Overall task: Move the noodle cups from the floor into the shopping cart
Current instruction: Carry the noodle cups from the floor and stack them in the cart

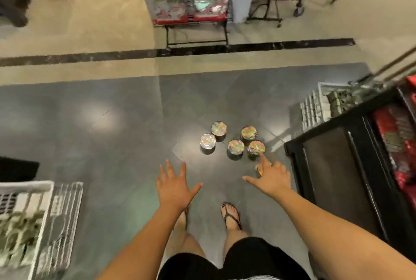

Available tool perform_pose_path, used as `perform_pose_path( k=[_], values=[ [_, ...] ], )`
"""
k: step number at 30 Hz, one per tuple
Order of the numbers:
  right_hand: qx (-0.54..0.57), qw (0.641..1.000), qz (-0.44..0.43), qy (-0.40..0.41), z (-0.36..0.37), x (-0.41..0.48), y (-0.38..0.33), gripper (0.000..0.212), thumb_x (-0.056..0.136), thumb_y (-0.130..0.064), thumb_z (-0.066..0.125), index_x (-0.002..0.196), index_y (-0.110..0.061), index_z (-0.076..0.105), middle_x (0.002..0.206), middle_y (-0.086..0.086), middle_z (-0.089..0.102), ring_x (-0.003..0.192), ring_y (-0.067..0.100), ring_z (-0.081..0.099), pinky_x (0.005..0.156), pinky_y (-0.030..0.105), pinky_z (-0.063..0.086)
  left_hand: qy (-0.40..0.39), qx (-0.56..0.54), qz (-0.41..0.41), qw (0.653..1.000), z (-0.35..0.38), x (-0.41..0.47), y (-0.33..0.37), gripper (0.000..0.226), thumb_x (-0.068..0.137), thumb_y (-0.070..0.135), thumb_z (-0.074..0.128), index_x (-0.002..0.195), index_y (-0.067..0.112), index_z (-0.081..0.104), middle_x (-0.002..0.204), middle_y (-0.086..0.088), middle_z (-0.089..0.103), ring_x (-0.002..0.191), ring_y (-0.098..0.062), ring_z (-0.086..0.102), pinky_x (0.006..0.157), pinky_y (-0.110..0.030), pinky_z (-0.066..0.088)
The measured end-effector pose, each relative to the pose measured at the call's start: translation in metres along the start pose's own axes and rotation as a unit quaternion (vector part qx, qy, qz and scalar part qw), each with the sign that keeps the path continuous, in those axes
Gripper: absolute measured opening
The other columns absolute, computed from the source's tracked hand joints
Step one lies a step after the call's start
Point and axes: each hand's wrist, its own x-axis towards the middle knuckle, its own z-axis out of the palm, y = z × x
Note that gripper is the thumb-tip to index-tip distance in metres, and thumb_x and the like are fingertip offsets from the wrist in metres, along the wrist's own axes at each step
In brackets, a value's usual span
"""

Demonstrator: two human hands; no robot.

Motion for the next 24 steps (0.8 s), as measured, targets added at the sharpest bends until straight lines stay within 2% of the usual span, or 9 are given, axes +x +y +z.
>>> perform_pose_path(
  k=[3,7,13,20,24],
  values=[
    [0.044,0.997,0.061,0.0,0.018,0.003,-0.008,0.111,0.066,-0.09,0.044,0.151,-0.022,0.022,0.148,0.018,0.033,0.134,0.037,0.033,0.108,0.046,0.033,-0.015,0.029,0.052,0.998,-0.003,0.039,-0.01,0.091,0.083,0.079,0.035,0.155,0.029,0.008,0.16,-0.022,-0.003,0.147,-0.041,0.0,0.116,-0.052,0.012],
    [0.087,0.989,0.116,-0.023,0.044,0.006,-0.024,0.111,0.069,-0.09,0.041,0.153,-0.024,0.012,0.144,0.018,0.035,0.13,0.037,0.035,0.104,0.044,0.033,-0.015,0.075,0.093,0.993,0.0,0.084,-0.019,0.093,0.081,0.081,0.032,0.155,0.028,0.009,0.159,-0.022,0.001,0.146,-0.041,0.004,0.115,-0.052,0.017],
    [0.164,0.964,0.197,-0.069,0.092,0.04,-0.025,0.111,0.07,-0.086,0.047,0.154,-0.024,0.007,0.15,0.021,0.029,0.138,0.036,0.027,0.11,0.043,0.028,-0.051,0.092,0.129,0.986,0.032,0.146,-0.004,0.091,0.082,0.081,0.032,0.154,0.031,0.009,0.16,-0.02,-0.002,0.146,-0.041,0.004,0.115,-0.053,0.018],
    [0.161,0.964,0.2,-0.076,0.17,0.172,-0.009,0.109,0.071,-0.085,0.048,0.153,-0.023,0.011,0.144,0.018,0.036,0.134,0.035,0.033,0.107,0.042,0.031,-0.056,0.071,0.104,0.99,0.142,0.26,0.025,0.093,0.08,0.081,0.037,0.154,0.033,0.007,0.161,-0.018,-0.002,0.147,-0.038,0.005,0.115,-0.05,0.017],
    [0.184,0.965,0.179,-0.049,0.229,0.281,0.001,0.11,0.07,-0.084,0.051,0.154,-0.026,0.009,0.152,0.018,0.027,0.138,0.038,0.026,0.112,0.048,0.028,-0.035,0.044,0.104,0.993,0.225,0.349,0.037,0.094,0.081,0.077,0.044,0.155,0.032,0.006,0.161,-0.016,-0.003,0.147,-0.038,0.006,0.115,-0.049,0.018]
  ],
)
